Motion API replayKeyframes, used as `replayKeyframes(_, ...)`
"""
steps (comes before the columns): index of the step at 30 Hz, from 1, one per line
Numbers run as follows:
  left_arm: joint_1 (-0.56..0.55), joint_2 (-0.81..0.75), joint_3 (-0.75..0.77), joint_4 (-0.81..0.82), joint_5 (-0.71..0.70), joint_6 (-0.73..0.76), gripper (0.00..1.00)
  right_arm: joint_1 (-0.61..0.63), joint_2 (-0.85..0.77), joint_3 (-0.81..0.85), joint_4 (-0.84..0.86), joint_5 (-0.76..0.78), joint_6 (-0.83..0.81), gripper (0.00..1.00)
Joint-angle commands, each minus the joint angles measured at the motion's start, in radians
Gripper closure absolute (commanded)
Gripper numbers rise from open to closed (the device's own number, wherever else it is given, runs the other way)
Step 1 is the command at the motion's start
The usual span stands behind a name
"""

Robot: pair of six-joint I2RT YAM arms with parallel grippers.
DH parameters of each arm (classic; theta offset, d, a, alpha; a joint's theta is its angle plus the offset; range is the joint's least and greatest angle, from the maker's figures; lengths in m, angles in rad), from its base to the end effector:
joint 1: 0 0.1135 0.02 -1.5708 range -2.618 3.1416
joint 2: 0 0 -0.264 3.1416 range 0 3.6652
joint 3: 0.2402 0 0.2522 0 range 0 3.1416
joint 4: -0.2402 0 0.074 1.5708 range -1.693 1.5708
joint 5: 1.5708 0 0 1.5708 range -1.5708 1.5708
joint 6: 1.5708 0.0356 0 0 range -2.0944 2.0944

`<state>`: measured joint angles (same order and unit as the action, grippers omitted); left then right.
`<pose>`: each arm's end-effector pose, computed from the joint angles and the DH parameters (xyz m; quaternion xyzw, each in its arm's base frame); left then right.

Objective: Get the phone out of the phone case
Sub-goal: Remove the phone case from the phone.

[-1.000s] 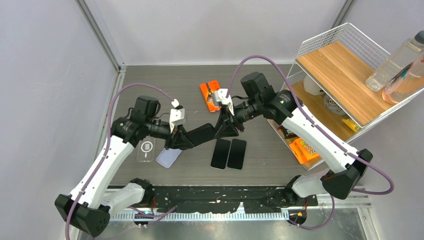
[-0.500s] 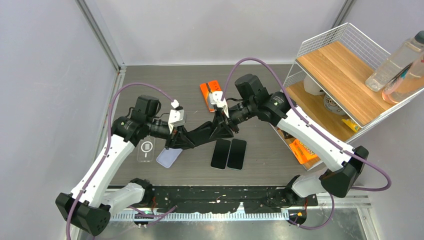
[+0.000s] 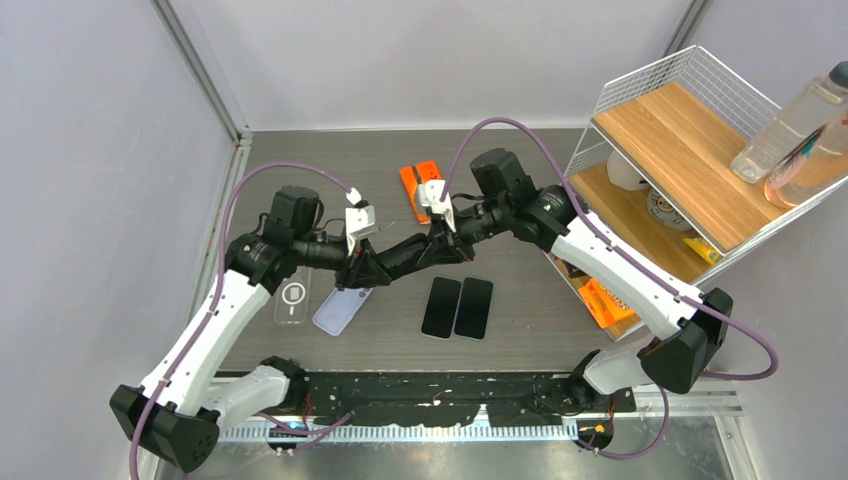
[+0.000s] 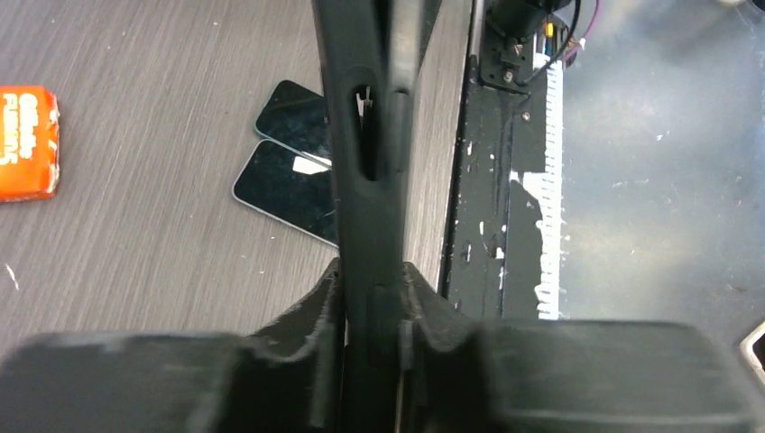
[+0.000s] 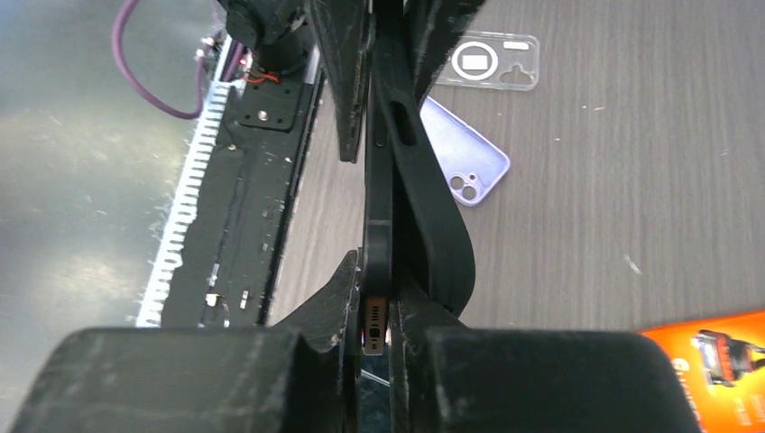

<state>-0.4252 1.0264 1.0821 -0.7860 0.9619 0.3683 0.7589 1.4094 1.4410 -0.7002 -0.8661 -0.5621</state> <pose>0.1654 -0.1070 0.3499 0.4869 0.6736 -0.4325 0.3495 0.1966 0.2238 0.3816 -0.6456 0.5329 0.4147 0.3567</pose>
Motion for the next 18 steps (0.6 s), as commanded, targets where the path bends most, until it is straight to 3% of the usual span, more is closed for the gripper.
replayKeyframes(1, -0.009, -0.014, 0.066, 0.313, 0.145, -0.212, 0.62, 0.071, 0.017, -0.025, 0.028, 0.103, -0.135, 0.94)
replayKeyframes(3, -0.009, -0.013, 0.065, 0.332, 0.15, -0.275, 0.4, 0.071, 0.009, -0.028, 0.034, 0.128, -0.138, 0.95)
replayKeyframes(7, -0.009, 0.003, 0.072, 0.418, 0.116, -0.424, 0.23, 0.072, 0.012, -0.028, 0.031, 0.127, -0.134, 0.94)
replayKeyframes(10, -0.009, 0.028, 0.076, 0.465, 0.066, -0.5, 0.22, 0.071, 0.012, -0.032, 0.033, 0.125, -0.126, 0.95)
replayKeyframes(18, -0.009, 0.043, 0.027, 0.48, -0.045, -0.506, 0.26, 0.071, 0.006, -0.021, 0.035, 0.121, -0.106, 0.94)
